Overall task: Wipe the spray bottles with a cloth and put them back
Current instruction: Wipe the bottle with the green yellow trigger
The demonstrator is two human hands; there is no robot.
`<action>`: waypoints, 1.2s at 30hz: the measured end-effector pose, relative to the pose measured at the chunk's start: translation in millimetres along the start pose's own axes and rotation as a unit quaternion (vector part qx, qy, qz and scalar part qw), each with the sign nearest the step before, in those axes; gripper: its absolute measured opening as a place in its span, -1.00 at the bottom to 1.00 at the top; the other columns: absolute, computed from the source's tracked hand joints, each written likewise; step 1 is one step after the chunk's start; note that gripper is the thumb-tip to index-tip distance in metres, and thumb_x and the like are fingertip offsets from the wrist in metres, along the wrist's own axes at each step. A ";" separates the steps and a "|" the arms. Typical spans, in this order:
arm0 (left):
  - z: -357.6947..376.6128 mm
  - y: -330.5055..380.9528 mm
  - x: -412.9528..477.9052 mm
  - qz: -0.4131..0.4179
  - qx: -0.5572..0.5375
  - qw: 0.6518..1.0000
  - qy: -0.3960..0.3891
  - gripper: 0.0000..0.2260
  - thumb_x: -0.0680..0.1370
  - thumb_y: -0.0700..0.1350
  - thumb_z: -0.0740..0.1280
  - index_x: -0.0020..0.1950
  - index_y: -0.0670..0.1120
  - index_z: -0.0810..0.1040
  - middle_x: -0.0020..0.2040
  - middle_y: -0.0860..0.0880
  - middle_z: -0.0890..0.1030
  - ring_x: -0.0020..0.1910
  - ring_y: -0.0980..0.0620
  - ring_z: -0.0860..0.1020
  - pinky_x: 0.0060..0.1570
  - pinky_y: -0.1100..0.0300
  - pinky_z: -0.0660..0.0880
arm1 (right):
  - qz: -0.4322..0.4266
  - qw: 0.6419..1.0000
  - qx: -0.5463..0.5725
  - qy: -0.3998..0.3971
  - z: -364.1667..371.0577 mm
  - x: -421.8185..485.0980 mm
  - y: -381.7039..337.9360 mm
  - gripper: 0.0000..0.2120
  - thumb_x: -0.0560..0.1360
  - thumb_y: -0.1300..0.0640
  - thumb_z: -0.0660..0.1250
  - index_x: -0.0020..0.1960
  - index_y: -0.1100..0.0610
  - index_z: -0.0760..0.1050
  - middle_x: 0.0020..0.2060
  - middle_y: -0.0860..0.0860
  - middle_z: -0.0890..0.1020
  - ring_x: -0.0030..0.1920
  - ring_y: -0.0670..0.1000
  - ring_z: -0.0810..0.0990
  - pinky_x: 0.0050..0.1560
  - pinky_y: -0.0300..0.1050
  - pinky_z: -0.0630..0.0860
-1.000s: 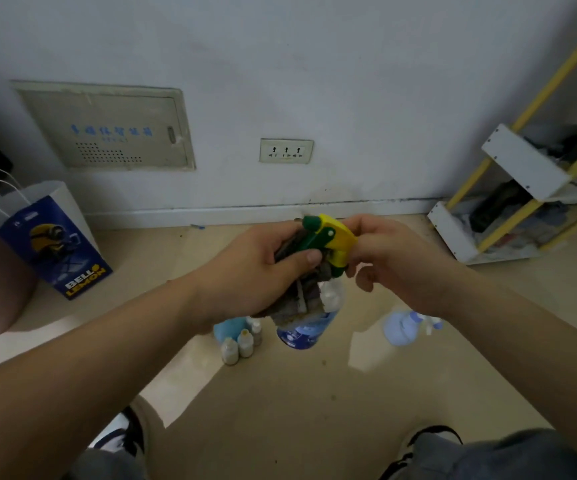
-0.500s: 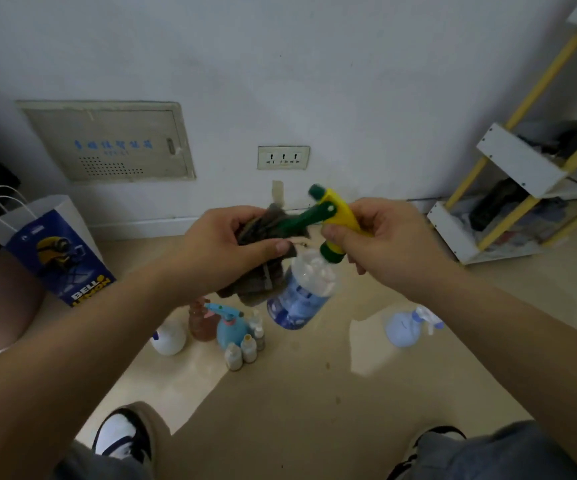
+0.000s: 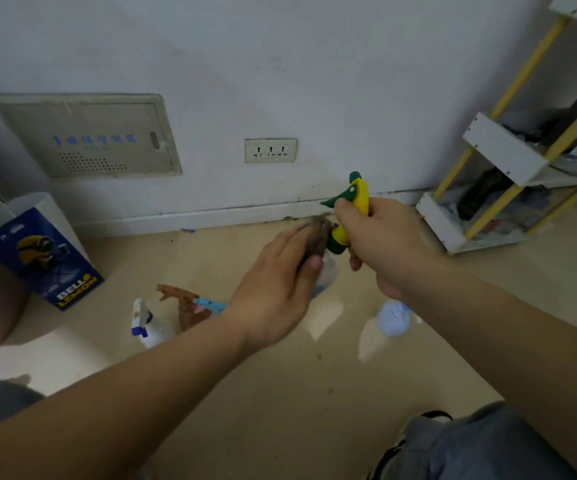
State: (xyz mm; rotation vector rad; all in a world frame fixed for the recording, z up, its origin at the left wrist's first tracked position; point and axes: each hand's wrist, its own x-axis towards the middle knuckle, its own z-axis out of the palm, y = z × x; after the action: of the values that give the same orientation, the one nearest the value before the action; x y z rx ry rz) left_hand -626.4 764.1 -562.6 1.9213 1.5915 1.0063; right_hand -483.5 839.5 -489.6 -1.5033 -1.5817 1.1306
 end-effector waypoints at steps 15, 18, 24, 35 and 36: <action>29.7 9.7 27.3 -0.160 -0.266 0.950 0.029 -0.65 0.76 0.10 0.00 0.31 0.05 0.53 0.22 0.00 0.62 0.14 0.09 0.57 0.12 0.17 0.52 | 0.011 0.994 0.022 0.103 -19.8 -11.2 4.5 -0.68 0.64 0.01 0.28 -0.20 0.18 0.42 -0.37 0.07 0.41 -0.37 0.10 0.43 -0.61 -0.30 0.36; 32.9 11.5 22.2 -0.422 -0.393 0.817 -0.014 -0.58 0.72 0.18 0.09 0.24 -0.09 0.57 0.00 -0.14 0.65 -0.18 -0.06 0.56 -0.20 0.13 0.51 | 0.010 0.990 0.023 0.136 -24.4 -17.6 3.9 -0.69 0.63 0.00 0.29 -0.18 0.18 0.43 -0.37 0.08 0.40 -0.37 0.11 0.42 -0.63 -0.31 0.33; 25.4 26.2 10.4 -0.456 -0.475 0.751 -0.054 -0.56 0.73 0.13 0.08 0.20 -0.17 0.58 -0.15 -0.30 0.72 -0.37 -0.21 0.68 -0.26 0.02 0.52 | -0.005 0.984 0.040 0.175 -29.4 -36.5 5.4 -0.67 0.62 0.02 0.28 -0.25 0.15 0.35 -0.39 0.06 0.36 -0.37 0.11 0.36 -0.44 -0.17 0.36; 30.2 23.0 -18.0 -0.281 -0.151 0.943 -0.097 -0.63 0.73 0.03 0.13 -0.08 -0.15 0.57 -0.21 -0.10 0.60 -0.22 -0.08 0.55 -0.23 0.13 0.47 | 0.035 0.980 -0.156 0.121 -26.0 -38.2 64.9 -0.71 0.62 -0.05 0.28 -0.16 0.12 0.41 -0.31 0.06 0.48 -0.32 0.08 0.48 -0.25 0.05 0.53; 28.7 24.7 -18.8 -0.265 -0.155 0.946 -0.101 -0.63 0.73 0.05 0.13 -0.09 -0.13 0.56 -0.23 -0.09 0.58 -0.25 -0.06 0.53 -0.26 0.14 0.44 | 0.052 0.979 -0.150 0.128 -27.2 -33.0 73.3 -0.72 0.62 -0.05 0.28 -0.13 0.14 0.42 -0.28 0.08 0.48 -0.29 0.09 0.49 -0.18 0.10 0.58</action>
State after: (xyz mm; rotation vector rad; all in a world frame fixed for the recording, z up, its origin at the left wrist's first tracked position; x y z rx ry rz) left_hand -589.9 743.3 -567.4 1.2433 1.5915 0.7461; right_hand -425.2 807.8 -542.5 -1.8649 -1.5565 0.7372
